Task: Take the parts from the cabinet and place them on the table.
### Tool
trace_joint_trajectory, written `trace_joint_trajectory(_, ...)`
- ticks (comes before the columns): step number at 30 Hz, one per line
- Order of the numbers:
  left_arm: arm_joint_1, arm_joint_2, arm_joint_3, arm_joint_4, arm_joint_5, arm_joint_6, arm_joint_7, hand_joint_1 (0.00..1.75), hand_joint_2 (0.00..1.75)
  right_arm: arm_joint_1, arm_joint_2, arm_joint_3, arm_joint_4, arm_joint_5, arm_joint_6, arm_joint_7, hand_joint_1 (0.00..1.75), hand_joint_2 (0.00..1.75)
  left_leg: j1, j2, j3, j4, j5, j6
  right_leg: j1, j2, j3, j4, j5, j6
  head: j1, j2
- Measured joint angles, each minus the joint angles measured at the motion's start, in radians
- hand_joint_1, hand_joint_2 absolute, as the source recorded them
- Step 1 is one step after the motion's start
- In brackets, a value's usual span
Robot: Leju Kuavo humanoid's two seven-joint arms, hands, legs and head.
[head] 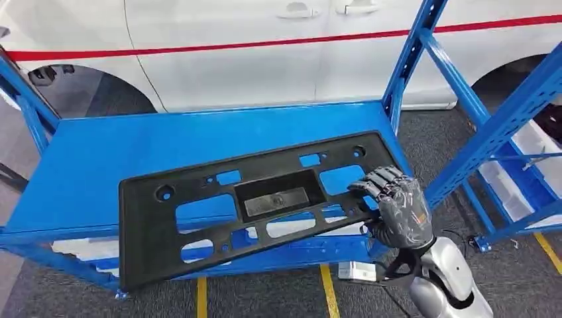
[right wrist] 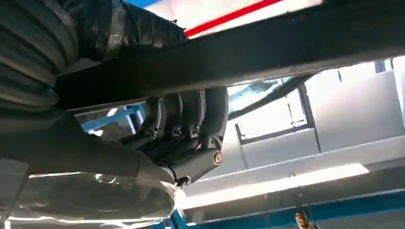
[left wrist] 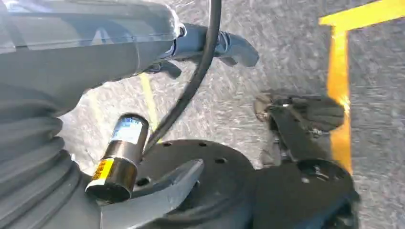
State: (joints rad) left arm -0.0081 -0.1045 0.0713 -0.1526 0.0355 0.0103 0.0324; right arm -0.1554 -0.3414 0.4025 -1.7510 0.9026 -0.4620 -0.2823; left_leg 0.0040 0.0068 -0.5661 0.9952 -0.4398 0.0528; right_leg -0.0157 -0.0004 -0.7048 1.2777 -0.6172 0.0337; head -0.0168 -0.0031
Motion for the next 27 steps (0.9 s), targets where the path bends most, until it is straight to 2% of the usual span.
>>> trace_joint_trajectory(1,0.000,0.000,0.001,0.000,0.000,0.000,0.000,0.00,1.75,0.004,-0.001,0.000,0.000,-0.001,0.000,0.000,1.75,1.75,0.000,0.000,-0.016,0.004,0.009,-0.002,-0.002,0.000,0.001,0.033,0.003,0.004,0.000,0.000)
trace_joint_trajectory(2,0.000,-0.002,0.001,0.000,0.000,-0.001,0.000,0.00,1.75,0.005,-0.004,-0.001,0.000,-0.002,0.000,0.000,1.75,1.75,0.002,0.000,-0.032,0.009,0.017,-0.005,-0.005,0.000,0.021,0.027,0.033,0.007,0.000,0.000)
trace_joint_trajectory(3,0.000,-0.002,0.001,0.000,0.002,-0.001,0.000,0.00,1.75,0.005,-0.007,-0.002,0.000,-0.004,0.001,0.002,1.75,1.75,0.003,0.001,-0.047,0.016,0.023,-0.008,-0.008,0.000,0.054,-0.010,0.067,0.010,0.000,0.000)
trace_joint_trajectory(4,0.000,-0.005,0.001,0.000,0.003,-0.003,0.000,0.00,1.75,0.005,-0.009,-0.005,-0.003,-0.004,0.001,0.002,1.75,1.75,0.006,0.001,-0.064,0.025,0.030,-0.013,-0.012,-0.001,0.113,-0.087,0.103,0.012,0.000,0.000)
trace_joint_trajectory(5,-0.001,-0.005,0.002,0.000,0.004,-0.003,0.000,0.00,1.75,0.005,-0.011,-0.008,-0.007,-0.004,0.001,0.003,1.75,1.75,0.007,0.001,-0.077,0.035,0.035,-0.019,-0.015,-0.001,0.175,-0.172,0.110,0.014,0.000,0.000)
trace_joint_trajectory(6,-0.002,-0.004,0.002,-0.001,0.004,-0.003,0.000,0.00,1.75,0.003,-0.013,-0.011,-0.010,-0.006,0.001,0.005,1.75,1.75,0.004,-0.001,-0.088,0.041,0.041,-0.027,-0.010,0.001,0.216,-0.246,0.065,0.013,0.001,0.000)
trace_joint_trajectory(7,-0.001,-0.004,0.002,-0.001,0.004,-0.003,0.000,0.00,1.75,0.010,-0.016,-0.015,-0.013,-0.008,0.001,0.006,1.75,1.75,0.003,-0.002,-0.085,0.039,0.049,-0.036,-0.003,0.006,0.206,-0.239,0.079,-0.010,-0.001,0.000)
trace_joint_trajectory(8,0.000,-0.004,0.002,-0.001,0.004,-0.003,0.000,0.00,1.75,0.011,-0.020,-0.019,-0.016,-0.010,0.001,0.007,1.75,1.75,0.003,-0.003,-0.085,0.041,0.056,-0.041,-0.002,0.006,0.202,-0.248,0.079,-0.014,0.003,0.000)
trace_joint_trajectory(10,0.002,-0.004,0.002,-0.001,0.004,-0.002,0.000,0.00,1.75,0.013,-0.023,-0.024,-0.018,-0.015,0.002,0.007,1.75,1.75,0.003,-0.005,-0.090,0.033,0.074,-0.056,0.000,0.005,0.189,-0.245,0.094,-0.031,0.003,0.000)
trace_joint_trajectory(11,0.004,-0.003,0.002,0.000,0.004,-0.001,0.000,0.00,1.75,0.012,-0.023,-0.025,-0.019,-0.016,0.002,0.008,1.75,1.75,0.009,-0.007,-0.097,0.045,0.056,-0.060,-0.006,-0.001,0.177,-0.249,0.109,-0.044,0.002,0.000)
trace_joint_trajectory(12,0.003,-0.003,0.002,0.000,0.005,0.000,-0.001,0.00,1.75,0.016,-0.024,-0.026,-0.024,-0.018,0.003,0.008,1.75,1.75,0.008,-0.007,-0.113,0.073,0.000,-0.062,-0.006,-0.001,0.163,-0.249,0.121,-0.053,0.001,0.000)
trace_joint_trajectory(14,0.001,-0.003,0.003,0.000,0.005,0.000,-0.002,0.00,1.75,0.017,-0.025,-0.031,-0.032,-0.022,0.011,0.010,1.75,1.75,0.008,-0.007,-0.146,0.201,-0.129,-0.068,-0.004,-0.002,0.131,-0.249,0.145,-0.061,0.001,0.000)
trace_joint_trajectory(15,0.002,-0.003,0.003,0.000,0.006,-0.001,-0.002,0.00,1.75,0.016,-0.025,-0.034,-0.033,-0.025,0.018,0.011,1.75,1.75,0.008,-0.007,-0.154,0.267,-0.168,-0.069,-0.001,-0.002,0.117,-0.248,0.158,-0.062,0.001,0.000)
trace_joint_trajectory(16,0.002,-0.003,0.003,0.000,0.006,-0.002,-0.006,0.00,1.75,0.016,-0.026,-0.035,-0.033,-0.033,0.030,0.014,1.75,1.75,0.008,-0.007,-0.154,0.324,-0.173,-0.069,0.002,-0.002,0.097,-0.246,0.173,-0.062,0.001,0.000)
trace_joint_trajectory(17,0.001,-0.003,0.003,0.000,0.006,-0.003,-0.008,0.00,1.75,0.014,-0.026,-0.035,-0.033,-0.040,0.042,0.019,1.75,1.75,0.008,-0.007,-0.139,0.337,-0.146,-0.067,0.004,-0.001,0.080,-0.244,0.184,-0.061,0.001,0.000)
trace_joint_trajectory(18,0.001,-0.003,0.004,0.000,0.007,-0.004,-0.010,0.00,1.75,0.010,-0.026,-0.037,-0.033,-0.049,0.059,0.023,1.75,1.75,0.007,-0.007,-0.112,0.319,-0.113,-0.064,0.007,-0.002,0.066,-0.242,0.194,-0.060,0.001,0.000)
trace_joint_trajectory(19,0.001,-0.003,0.004,0.000,0.007,-0.005,-0.013,0.00,1.75,0.000,-0.027,-0.040,-0.033,-0.056,0.072,0.030,1.75,1.75,0.005,-0.007,-0.050,0.249,-0.072,-0.055,0.009,-0.001,0.048,-0.239,0.206,-0.058,0.001,0.000)
trace_joint_trajectory(20,0.000,-0.003,0.005,0.000,0.007,-0.006,-0.013,0.00,1.75,-0.007,-0.028,-0.044,-0.033,-0.059,0.080,0.033,1.75,1.75,0.001,-0.009,0.015,0.165,-0.061,-0.045,0.011,0.001,0.038,-0.238,0.216,-0.056,0.001,0.000)
trace_joint_trajectory(21,-0.002,-0.002,0.005,-0.001,0.007,-0.007,-0.013,0.00,1.75,-0.013,-0.028,-0.047,-0.033,-0.060,0.084,0.036,1.75,1.75,-0.003,-0.013,0.082,0.073,-0.092,-0.032,0.012,-0.001,0.033,-0.237,0.224,-0.053,0.001,0.000)
trace_joint_trajectory(22,-0.002,-0.001,0.007,-0.001,0.007,-0.008,-0.014,0.00,1.75,-0.021,-0.029,-0.050,-0.034,-0.061,0.087,0.038,1.75,1.75,-0.004,-0.013,0.129,-0.010,-0.116,-0.031,0.014,0.000,0.030,-0.236,0.234,-0.046,0.002,0.000)
trace_joint_trajectory(23,-0.001,-0.001,0.008,-0.001,0.007,-0.009,-0.014,0.00,1.75,-0.024,-0.031,-0.051,-0.034,-0.062,0.089,0.039,1.75,1.75,-0.008,-0.013,0.118,-0.001,-0.110,-0.035,0.010,-0.002,0.033,-0.244,0.246,-0.040,0.001,0.000)
trace_joint_trajectory(25,-0.002,-0.001,0.009,-0.001,0.006,-0.011,-0.014,0.00,1.75,-0.024,-0.032,-0.051,-0.036,-0.063,0.091,0.039,1.75,1.75,-0.013,-0.011,0.108,-0.009,-0.093,-0.026,0.006,-0.001,0.033,-0.257,0.269,-0.027,0.000,0.000)
trace_joint_trajectory(26,-0.001,-0.004,0.009,-0.001,0.006,-0.011,-0.013,0.00,1.75,-0.023,-0.035,-0.051,-0.036,-0.065,0.091,0.039,1.75,1.75,0.003,-0.006,0.106,-0.028,-0.071,-0.018,0.010,0.002,0.026,-0.257,0.271,-0.021,0.003,0.000)
trace_joint_trajectory(27,-0.004,-0.006,0.010,-0.001,0.006,-0.011,-0.013,0.00,1.75,-0.021,-0.037,-0.051,-0.036,-0.067,0.091,0.039,1.75,1.75,-0.001,0.004,0.093,-0.029,-0.057,-0.012,0.010,0.004,0.017,-0.237,0.225,-0.017,0.002,0.000)
